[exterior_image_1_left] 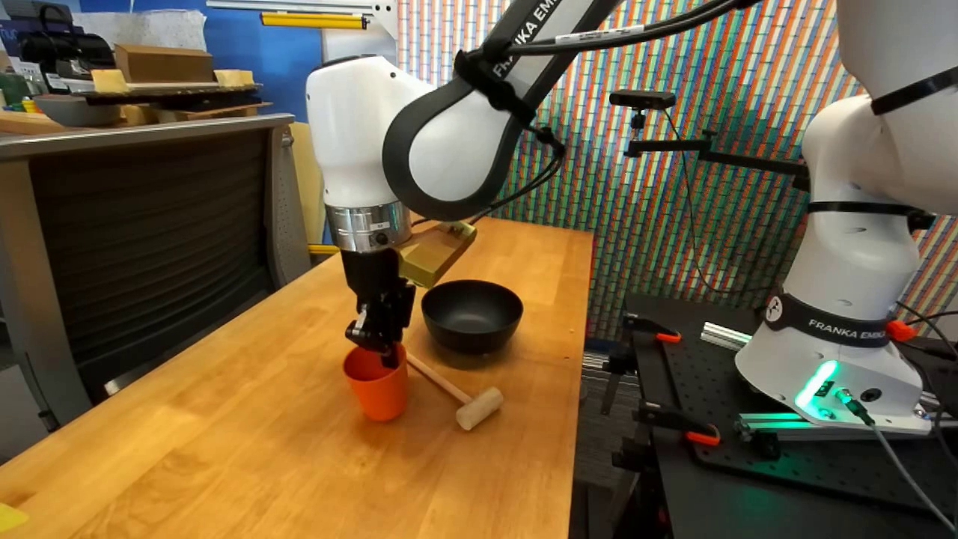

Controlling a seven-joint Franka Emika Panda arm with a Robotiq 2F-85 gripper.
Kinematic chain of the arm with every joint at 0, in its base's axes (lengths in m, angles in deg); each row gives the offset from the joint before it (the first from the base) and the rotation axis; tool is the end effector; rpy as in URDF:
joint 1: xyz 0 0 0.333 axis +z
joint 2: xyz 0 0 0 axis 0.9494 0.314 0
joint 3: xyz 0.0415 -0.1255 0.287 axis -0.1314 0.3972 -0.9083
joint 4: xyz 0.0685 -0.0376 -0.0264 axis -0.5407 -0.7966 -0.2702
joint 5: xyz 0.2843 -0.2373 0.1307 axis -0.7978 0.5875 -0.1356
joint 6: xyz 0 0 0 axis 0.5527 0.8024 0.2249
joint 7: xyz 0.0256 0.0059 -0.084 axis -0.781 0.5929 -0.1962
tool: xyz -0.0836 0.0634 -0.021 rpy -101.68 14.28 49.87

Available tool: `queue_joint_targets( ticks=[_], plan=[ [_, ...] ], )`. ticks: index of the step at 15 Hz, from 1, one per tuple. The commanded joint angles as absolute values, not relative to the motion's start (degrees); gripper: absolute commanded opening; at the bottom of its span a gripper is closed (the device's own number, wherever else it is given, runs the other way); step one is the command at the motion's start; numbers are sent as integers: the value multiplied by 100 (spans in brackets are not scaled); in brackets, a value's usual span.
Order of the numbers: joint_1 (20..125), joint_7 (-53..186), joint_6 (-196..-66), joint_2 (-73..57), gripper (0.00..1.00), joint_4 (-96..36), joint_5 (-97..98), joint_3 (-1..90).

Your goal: Put the cup in the bowl then remove it out of the bowl then put it in the bowl

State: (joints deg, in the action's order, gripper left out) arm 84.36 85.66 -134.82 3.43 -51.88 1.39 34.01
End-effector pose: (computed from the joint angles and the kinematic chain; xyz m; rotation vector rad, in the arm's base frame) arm 0.5693 0.1929 0.2065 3.1204 -0.0568 -0.1024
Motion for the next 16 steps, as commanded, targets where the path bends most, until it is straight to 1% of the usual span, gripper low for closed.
queue_joint_targets(
  ticks=[1,6,11,14,16],
  plan=[
    [8613,8828,-13285,-282,1,-5291,290,3776],
    [8789,10132,-13026,-1101,1,-5545,1318,4392],
    [8655,11773,-12085,-1620,1,-6075,2635,4383],
    [8516,12351,-11291,-1627,1,-6306,2598,4195],
    [8294,11896,-11712,-1519,1,-6561,2001,4071]
  ],
)
